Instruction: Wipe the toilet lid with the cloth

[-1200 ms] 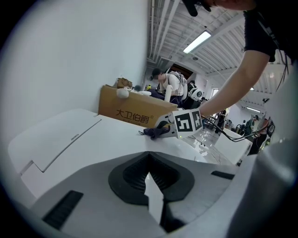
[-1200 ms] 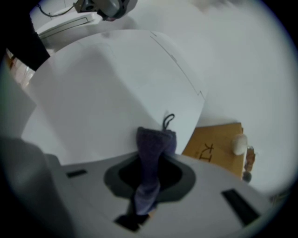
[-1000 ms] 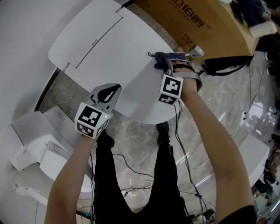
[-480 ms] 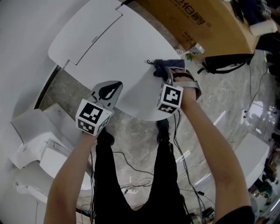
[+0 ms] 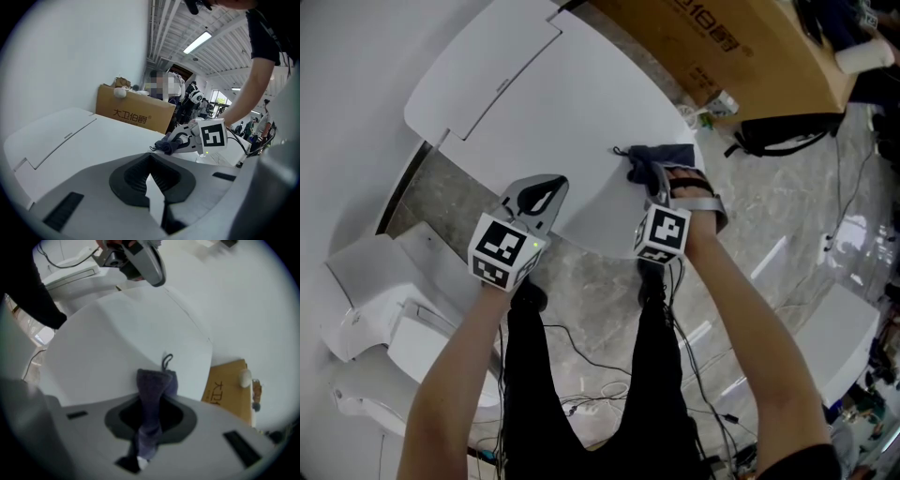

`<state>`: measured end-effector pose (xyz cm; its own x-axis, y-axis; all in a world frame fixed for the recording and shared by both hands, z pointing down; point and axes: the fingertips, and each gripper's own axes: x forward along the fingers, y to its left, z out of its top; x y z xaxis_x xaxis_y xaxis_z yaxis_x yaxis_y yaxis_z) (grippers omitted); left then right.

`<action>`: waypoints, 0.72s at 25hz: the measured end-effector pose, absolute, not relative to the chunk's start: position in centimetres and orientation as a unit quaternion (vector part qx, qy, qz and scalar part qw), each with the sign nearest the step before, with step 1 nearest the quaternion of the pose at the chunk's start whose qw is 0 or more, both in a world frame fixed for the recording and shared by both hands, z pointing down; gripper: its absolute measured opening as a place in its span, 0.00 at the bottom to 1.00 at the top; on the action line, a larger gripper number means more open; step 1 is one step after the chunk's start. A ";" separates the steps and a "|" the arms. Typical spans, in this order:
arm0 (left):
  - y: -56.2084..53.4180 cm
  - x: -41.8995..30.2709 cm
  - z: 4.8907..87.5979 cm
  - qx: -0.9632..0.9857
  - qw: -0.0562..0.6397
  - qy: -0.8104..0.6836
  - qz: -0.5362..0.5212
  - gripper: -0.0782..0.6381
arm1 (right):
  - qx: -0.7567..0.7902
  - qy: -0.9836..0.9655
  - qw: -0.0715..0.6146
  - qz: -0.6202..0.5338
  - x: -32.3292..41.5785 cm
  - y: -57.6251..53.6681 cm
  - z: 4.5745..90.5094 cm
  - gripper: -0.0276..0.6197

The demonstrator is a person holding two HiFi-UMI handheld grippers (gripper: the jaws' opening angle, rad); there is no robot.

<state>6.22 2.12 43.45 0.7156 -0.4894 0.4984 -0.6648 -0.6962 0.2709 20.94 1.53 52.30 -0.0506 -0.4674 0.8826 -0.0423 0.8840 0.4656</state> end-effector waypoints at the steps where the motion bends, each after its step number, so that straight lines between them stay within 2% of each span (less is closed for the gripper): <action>1: 2.2 6.3 43.5 0.900 0.221 -0.320 0.199 0.13 | 0.179 -0.707 0.665 -0.159 20.9 1.8 52.3 0.14; 18: 4.1 7.2 43.5 0.903 0.221 -0.307 0.203 0.13 | 0.182 -0.716 0.660 -0.136 21.2 6.6 52.2 0.14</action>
<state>7.18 4.07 43.50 0.7284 -0.4654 0.5028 -0.6449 -0.7136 0.2738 21.18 6.59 52.19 -0.0623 -0.4398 0.8959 -0.0812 0.8969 0.4346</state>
